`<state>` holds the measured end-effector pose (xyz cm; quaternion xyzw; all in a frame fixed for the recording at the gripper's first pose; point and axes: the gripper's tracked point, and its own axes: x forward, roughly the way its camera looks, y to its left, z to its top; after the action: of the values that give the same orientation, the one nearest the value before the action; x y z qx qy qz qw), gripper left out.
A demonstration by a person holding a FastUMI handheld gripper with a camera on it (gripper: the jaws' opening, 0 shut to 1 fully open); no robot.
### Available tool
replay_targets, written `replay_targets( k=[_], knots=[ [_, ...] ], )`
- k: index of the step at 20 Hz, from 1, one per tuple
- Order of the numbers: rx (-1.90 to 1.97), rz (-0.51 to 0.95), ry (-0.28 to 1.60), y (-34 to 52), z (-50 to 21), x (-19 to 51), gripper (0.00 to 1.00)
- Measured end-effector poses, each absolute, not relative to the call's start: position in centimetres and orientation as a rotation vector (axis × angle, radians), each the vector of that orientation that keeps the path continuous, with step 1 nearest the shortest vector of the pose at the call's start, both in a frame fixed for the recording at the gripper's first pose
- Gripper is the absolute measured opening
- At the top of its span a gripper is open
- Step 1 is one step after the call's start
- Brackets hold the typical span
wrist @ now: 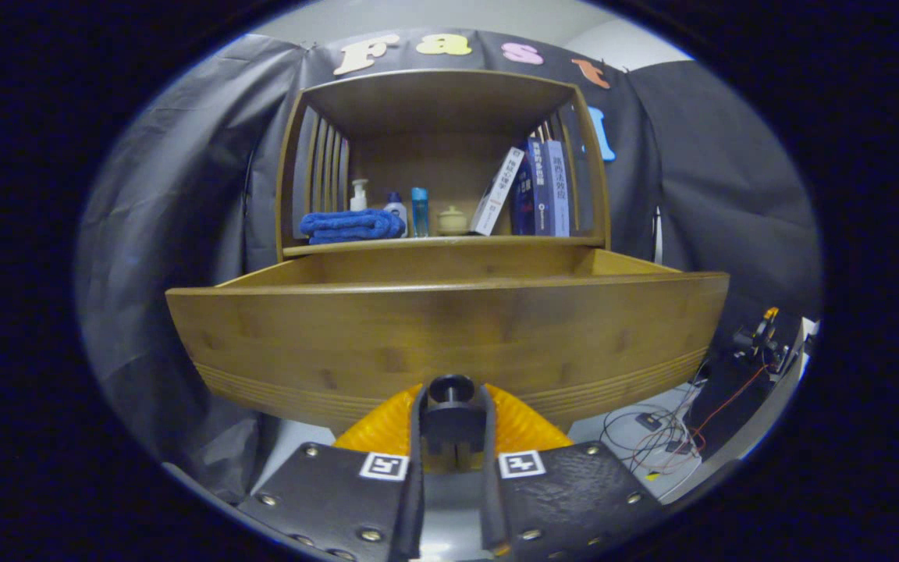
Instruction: Pull open the drawer, take out the items inside it, and place them on the countertop above the cabinet.
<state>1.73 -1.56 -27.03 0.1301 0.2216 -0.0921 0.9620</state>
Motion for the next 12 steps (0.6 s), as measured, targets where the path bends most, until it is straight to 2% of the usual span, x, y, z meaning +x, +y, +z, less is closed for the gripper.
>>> replay_targets(
  k=[2, 3, 4, 5, 10, 12],
  knots=[
    [0.38, -0.136, 0.38, -1.2, -24.4, 1.5, 0.49],
    [0.367, -0.172, 0.355, -2.5, -23.0, 1.1, 0.56],
    [0.328, -0.225, 0.346, -4.9, -22.3, 0.9, 0.63],
    [0.284, -0.245, 0.34, -6.1, -21.2, 0.7, 0.66],
    [0.065, -0.221, 0.316, -7.2, -15.2, 4.3, 0.97],
    [0.031, -0.221, 0.307, -7.4, -13.4, 6.5, 0.97]
  ],
)
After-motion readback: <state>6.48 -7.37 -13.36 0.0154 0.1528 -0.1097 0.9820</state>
